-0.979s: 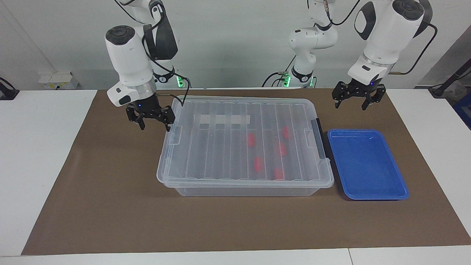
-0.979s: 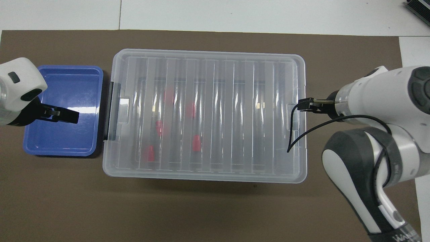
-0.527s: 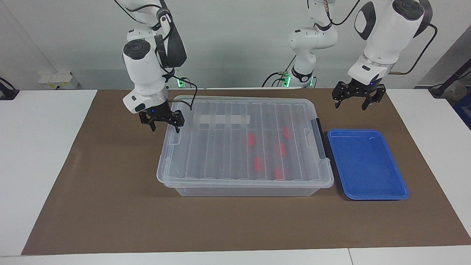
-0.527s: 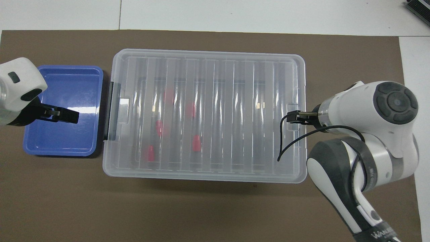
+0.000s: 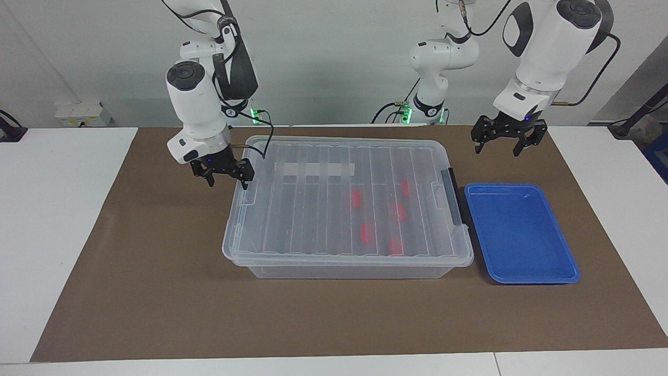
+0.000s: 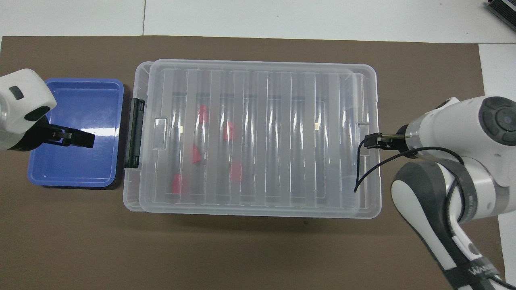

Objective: Place red block in blue tray from box
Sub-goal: 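Pull the clear lid open with the right gripper while the left gripper approaches, then lower the left gripper into the open box onto a red block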

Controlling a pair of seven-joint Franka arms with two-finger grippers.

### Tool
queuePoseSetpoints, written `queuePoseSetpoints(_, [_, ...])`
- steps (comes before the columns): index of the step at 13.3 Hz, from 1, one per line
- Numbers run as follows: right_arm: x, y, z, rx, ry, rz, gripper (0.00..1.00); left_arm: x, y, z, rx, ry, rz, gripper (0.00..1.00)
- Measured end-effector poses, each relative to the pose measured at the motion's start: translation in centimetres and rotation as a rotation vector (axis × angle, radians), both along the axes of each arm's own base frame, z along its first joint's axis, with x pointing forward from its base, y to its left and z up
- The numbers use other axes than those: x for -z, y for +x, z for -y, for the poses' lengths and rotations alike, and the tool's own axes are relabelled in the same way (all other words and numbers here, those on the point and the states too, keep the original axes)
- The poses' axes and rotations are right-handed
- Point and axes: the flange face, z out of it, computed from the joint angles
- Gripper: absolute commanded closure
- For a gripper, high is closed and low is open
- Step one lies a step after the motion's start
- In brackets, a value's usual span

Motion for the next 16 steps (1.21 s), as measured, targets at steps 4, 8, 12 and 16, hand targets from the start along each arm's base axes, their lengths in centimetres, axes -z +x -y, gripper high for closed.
queuePoseSetpoints(4, [0.1, 0.1, 4.6, -0.009, -0.004, -0.012, 0.0, -0.1, 0.2, 0.2, -0.179, -0.01, 0.02, 0.0])
queuePoseSetpoints(8, [0.1, 0.1, 7.6, -0.062, -0.008, -0.011, 0.0, 1.0, 0.3, 4.3, -0.451, -0.053, 0.088, 0.0])
queuePoseSetpoints(12, [0.0, -0.1, 11.3, -0.071, -0.011, -0.011, 0.0, 2.5, -0.9, 7.9, -0.522, -0.052, 0.062, 0.0])
queuePoseSetpoints(16, [-0.1, -0.4, 14.7, -0.096, -0.018, 0.004, 0.0, 2.1, -1.4, 8.4, -0.83, -0.077, 0.059, 0.0])
